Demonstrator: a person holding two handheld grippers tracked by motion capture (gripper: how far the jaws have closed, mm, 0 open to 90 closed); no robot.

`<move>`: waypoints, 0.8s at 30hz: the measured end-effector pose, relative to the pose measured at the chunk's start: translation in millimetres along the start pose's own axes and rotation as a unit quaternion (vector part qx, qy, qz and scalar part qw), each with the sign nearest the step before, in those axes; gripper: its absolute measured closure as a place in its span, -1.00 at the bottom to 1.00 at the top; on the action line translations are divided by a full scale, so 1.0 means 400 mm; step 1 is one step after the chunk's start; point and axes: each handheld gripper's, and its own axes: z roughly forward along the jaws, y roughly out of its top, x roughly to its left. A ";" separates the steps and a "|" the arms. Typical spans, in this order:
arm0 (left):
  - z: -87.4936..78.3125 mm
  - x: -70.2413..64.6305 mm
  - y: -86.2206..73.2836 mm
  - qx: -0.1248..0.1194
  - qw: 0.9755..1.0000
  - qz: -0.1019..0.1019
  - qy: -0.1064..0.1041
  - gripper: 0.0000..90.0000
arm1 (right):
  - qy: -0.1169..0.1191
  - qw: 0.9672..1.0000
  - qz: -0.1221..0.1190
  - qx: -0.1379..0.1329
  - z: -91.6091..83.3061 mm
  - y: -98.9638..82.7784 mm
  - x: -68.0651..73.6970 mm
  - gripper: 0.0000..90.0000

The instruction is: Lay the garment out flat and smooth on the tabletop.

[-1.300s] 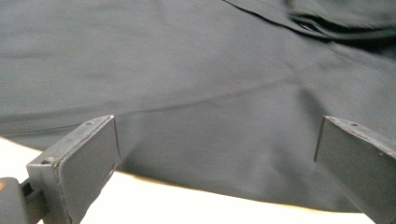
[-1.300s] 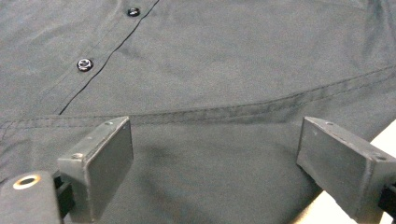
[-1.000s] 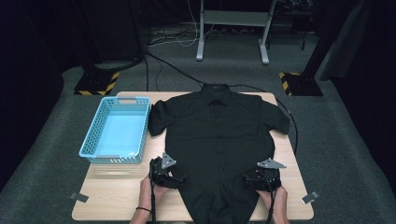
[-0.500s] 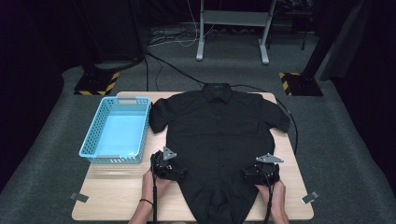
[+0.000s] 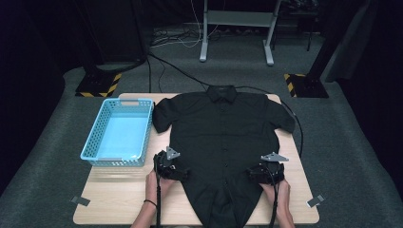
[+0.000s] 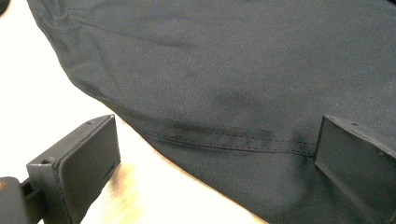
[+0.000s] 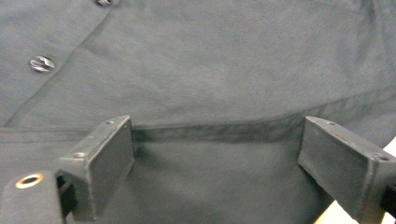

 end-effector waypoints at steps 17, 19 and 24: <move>0.000 0.000 -0.001 0.000 1.000 -0.002 0.000 -1.00 | 0.099 0.994 -0.045 0.007 -0.037 0.000 0.204 -0.39; 0.000 0.000 -0.001 0.000 1.000 -0.002 0.000 -1.00 | 0.096 0.994 -0.048 0.010 -0.032 -0.002 0.212 -0.24; 0.000 0.000 -0.001 0.000 1.000 -0.002 -0.001 -1.00 | 0.107 0.993 -0.044 0.007 -0.033 -0.010 0.210 0.19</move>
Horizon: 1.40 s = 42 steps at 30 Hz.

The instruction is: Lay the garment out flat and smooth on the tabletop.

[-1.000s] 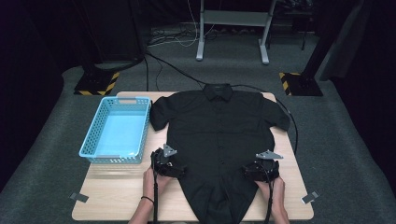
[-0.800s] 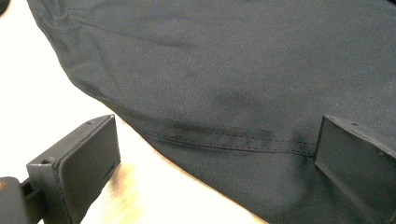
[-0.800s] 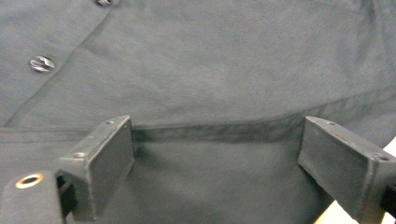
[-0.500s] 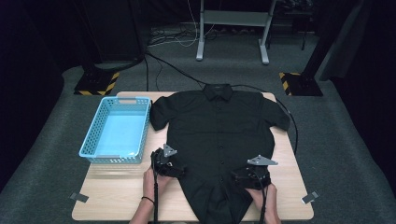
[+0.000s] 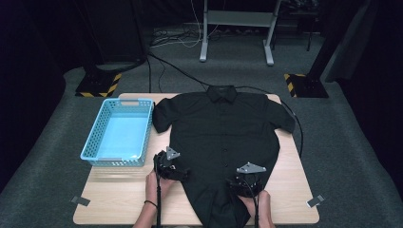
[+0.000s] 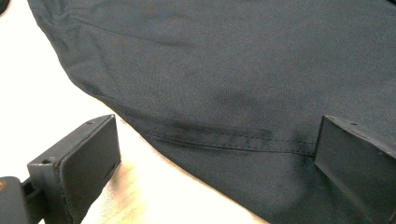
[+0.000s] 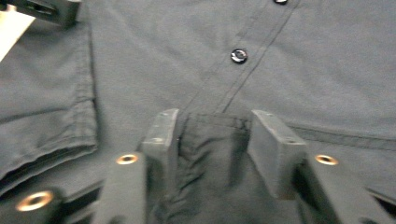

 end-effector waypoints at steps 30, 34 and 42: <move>0.000 0.000 0.000 0.000 1.000 0.000 0.000 -0.99 | -0.025 0.997 0.037 -0.059 -0.116 -0.044 -0.076 0.93; 0.000 0.000 0.000 0.000 1.000 -0.001 0.000 -0.99 | -0.027 0.997 0.041 -0.067 -0.132 -0.048 -0.081 0.93; 0.000 0.000 0.000 0.000 1.000 -0.001 0.000 -0.99 | -0.039 0.995 0.046 -0.077 -0.168 -0.064 -0.084 0.92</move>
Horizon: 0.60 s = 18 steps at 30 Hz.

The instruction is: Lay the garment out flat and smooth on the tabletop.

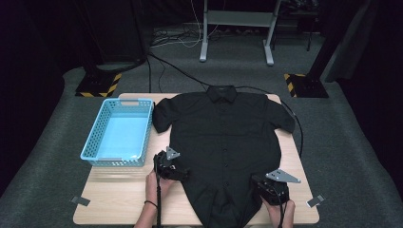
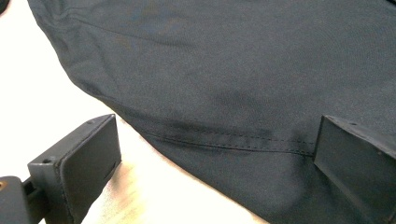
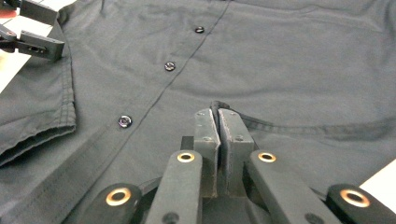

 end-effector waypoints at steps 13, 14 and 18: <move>0.000 0.000 0.000 0.000 1.000 0.000 0.000 -0.99 | -0.028 1.000 0.008 -0.006 -0.058 -0.031 -0.025 0.92; 0.000 0.000 0.000 0.000 1.000 0.000 0.000 -0.99 | -0.030 0.999 0.011 -0.007 -0.062 -0.034 -0.027 0.92; 0.000 0.000 0.000 0.000 1.000 0.000 0.000 -0.99 | -0.040 0.999 0.012 -0.007 -0.075 -0.045 -0.029 0.92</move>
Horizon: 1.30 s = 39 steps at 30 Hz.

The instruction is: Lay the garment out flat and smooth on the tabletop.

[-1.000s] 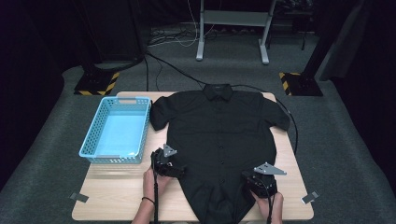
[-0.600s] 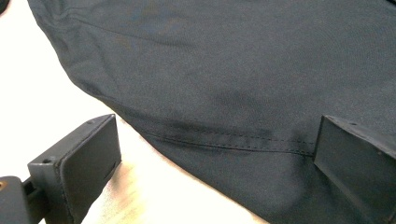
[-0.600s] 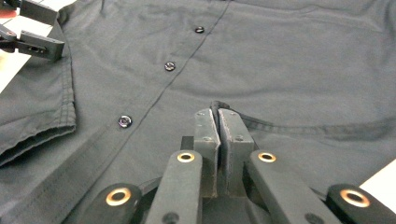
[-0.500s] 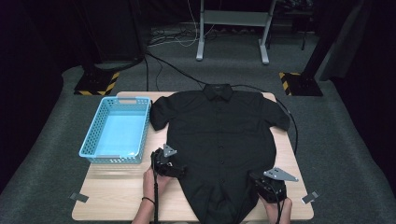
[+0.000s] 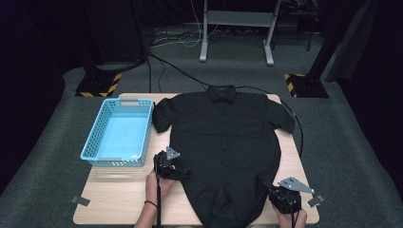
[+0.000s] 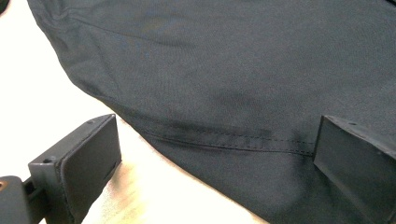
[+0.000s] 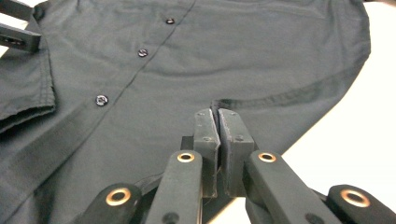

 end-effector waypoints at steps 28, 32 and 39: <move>0.000 0.000 0.000 0.000 1.000 0.000 0.000 -0.99 | -0.060 0.998 -0.010 -0.032 -0.181 -0.009 -0.006 0.26; 0.000 0.000 0.000 0.000 1.000 0.001 0.000 -0.99 | -0.055 0.998 -0.033 -0.021 -0.131 0.028 0.014 0.04; 0.000 -0.001 0.000 0.000 1.000 0.001 0.001 -0.99 | -0.058 0.997 -0.014 0.051 0.016 -0.011 -0.037 -0.23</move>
